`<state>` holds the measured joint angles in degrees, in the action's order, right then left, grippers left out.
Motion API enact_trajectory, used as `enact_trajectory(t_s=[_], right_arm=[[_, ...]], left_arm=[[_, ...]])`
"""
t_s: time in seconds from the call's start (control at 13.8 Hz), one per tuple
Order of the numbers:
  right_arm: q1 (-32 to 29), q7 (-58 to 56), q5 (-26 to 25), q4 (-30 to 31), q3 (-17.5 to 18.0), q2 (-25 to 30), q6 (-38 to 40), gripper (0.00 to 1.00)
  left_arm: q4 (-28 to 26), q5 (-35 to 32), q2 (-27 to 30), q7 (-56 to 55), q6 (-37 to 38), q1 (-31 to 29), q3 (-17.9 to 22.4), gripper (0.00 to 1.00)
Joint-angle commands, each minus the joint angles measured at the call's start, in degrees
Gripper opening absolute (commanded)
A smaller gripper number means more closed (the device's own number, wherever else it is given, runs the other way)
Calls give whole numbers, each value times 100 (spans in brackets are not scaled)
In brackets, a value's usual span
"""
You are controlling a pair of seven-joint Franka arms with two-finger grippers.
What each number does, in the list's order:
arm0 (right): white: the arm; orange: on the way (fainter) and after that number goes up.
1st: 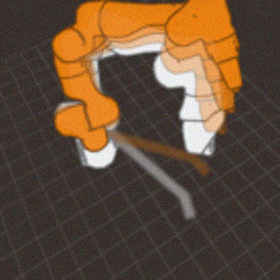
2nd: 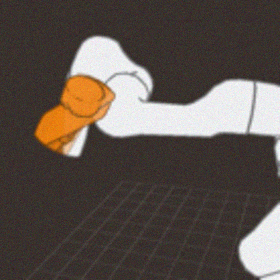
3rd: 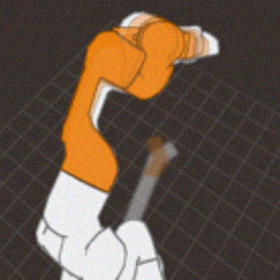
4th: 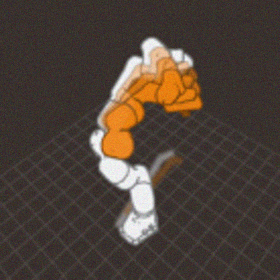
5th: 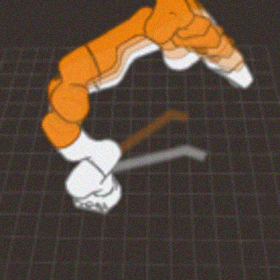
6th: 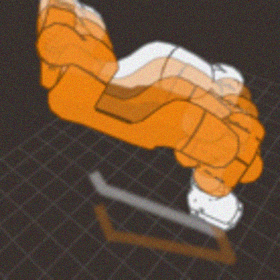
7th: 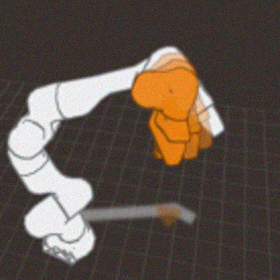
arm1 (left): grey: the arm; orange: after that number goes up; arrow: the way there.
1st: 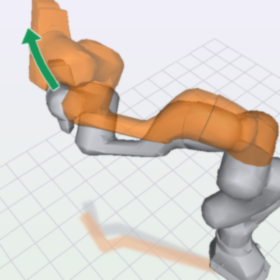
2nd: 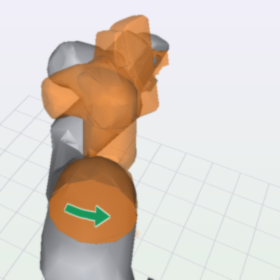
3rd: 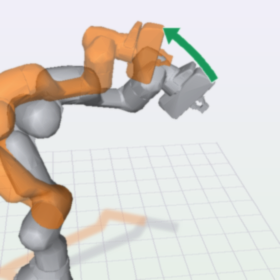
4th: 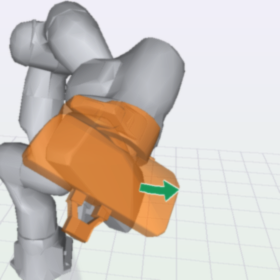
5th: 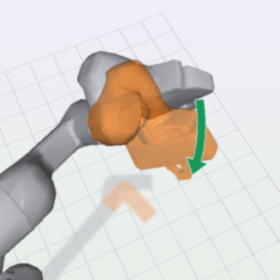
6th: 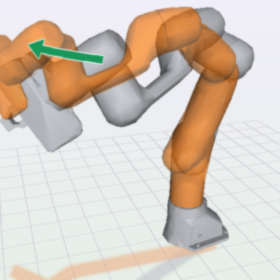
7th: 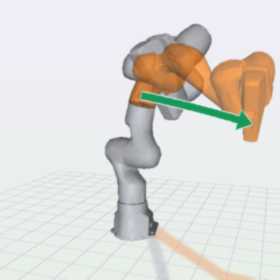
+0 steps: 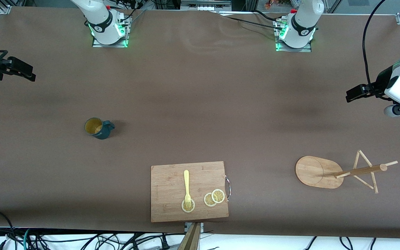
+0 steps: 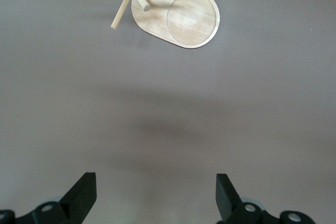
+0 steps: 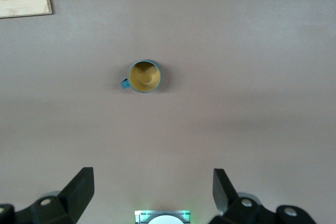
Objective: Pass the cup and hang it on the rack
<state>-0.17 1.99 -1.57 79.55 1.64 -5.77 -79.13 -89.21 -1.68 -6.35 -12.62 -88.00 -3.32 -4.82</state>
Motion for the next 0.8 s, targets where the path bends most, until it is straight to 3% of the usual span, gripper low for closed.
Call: enact_trajectory(t_s=[0.0,0.72], right_arm=[[-70,55,96,69,47,59,-14,100],[-88,-6,43,52,21,-126,-76,100]], left_arm=[[0,-130,11,14,-24,42,-10,100],[9,-130,20,-22,-7,42,-80,100]])
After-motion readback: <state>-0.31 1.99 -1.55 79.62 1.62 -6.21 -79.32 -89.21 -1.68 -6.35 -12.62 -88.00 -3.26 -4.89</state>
